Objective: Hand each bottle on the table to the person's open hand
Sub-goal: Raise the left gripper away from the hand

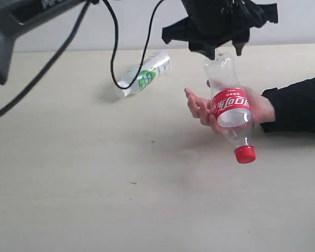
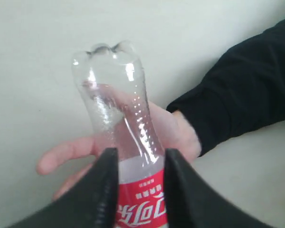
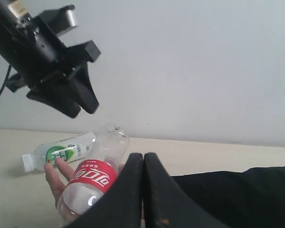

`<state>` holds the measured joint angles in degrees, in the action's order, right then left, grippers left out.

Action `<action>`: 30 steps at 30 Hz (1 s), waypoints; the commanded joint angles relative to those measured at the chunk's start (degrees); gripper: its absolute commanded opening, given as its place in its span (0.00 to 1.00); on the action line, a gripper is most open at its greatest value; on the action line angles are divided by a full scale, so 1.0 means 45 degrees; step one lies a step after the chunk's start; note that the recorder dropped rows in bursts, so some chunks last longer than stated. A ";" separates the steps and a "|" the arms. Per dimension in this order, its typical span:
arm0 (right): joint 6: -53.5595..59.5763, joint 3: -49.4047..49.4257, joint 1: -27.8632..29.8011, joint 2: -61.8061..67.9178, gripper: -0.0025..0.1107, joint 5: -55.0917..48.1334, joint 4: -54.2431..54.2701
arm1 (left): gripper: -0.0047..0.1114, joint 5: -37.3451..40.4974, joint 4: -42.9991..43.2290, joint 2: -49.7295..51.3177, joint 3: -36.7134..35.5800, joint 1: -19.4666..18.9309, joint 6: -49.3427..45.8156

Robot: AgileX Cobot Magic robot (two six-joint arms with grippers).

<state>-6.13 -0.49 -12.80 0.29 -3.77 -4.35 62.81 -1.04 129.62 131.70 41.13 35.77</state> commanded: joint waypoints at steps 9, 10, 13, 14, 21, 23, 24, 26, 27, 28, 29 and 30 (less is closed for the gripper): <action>0.0008 0.0037 0.0040 -0.0064 0.02 -0.0006 -0.0015 | 0.04 0.1589 0.3340 -0.3396 -0.0639 0.0604 -0.3552; 0.0008 0.0037 0.0040 -0.0064 0.02 -0.0006 -0.0015 | 0.04 0.1589 0.3483 -0.3718 -0.0917 0.0670 -0.3580; 0.0008 0.0037 0.0040 -0.0064 0.02 -0.0006 -0.0015 | 0.04 0.1589 0.3457 -0.4698 -0.2223 0.0924 -0.3980; 0.0008 0.0037 0.0040 -0.0064 0.02 -0.0006 -0.0015 | 0.04 0.1589 0.3457 -0.5086 -0.2854 0.0951 -0.3963; 0.0008 0.0037 0.0040 -0.0064 0.02 -0.0006 -0.0015 | 0.04 -0.1674 0.3866 -0.8452 -0.9206 0.0919 -0.2994; 0.0008 0.0037 0.0040 -0.0064 0.02 -0.0006 -0.0015 | 0.04 -0.3568 0.3832 -0.9900 -1.1840 0.0919 -0.2764; 0.0008 0.0037 0.0040 -0.0064 0.02 -0.0006 -0.0015 | 0.04 -0.4551 0.3813 -1.0671 -1.3204 0.0919 -0.2731; 0.0008 0.0037 0.0040 -0.0064 0.02 -0.0006 -0.0015 | 0.04 -0.6454 0.3813 -1.2230 -1.5697 0.0919 -0.2555; 0.0008 0.0037 0.0040 -0.0064 0.02 -0.0006 -0.0015 | 0.04 -0.7488 0.3862 -1.3004 -1.7036 0.0889 -0.2529; 0.0008 0.0037 0.0040 -0.0064 0.02 -0.0006 -0.0015 | 0.04 -0.8349 0.3888 -1.3595 -1.8067 0.0864 -0.2529; 0.0008 0.0037 0.0040 -0.0064 0.02 -0.0006 -0.0015 | 0.04 -0.9512 0.3888 -1.4314 -1.9282 0.0740 -0.2529; 0.0008 0.0037 0.0040 -0.0064 0.02 -0.0006 -0.0015 | 0.04 -1.0703 0.3889 -1.4982 -2.0447 0.0731 -0.2529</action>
<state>-6.13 -0.49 -12.80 0.29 -3.77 -4.35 27.88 15.96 69.29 51.98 45.02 23.68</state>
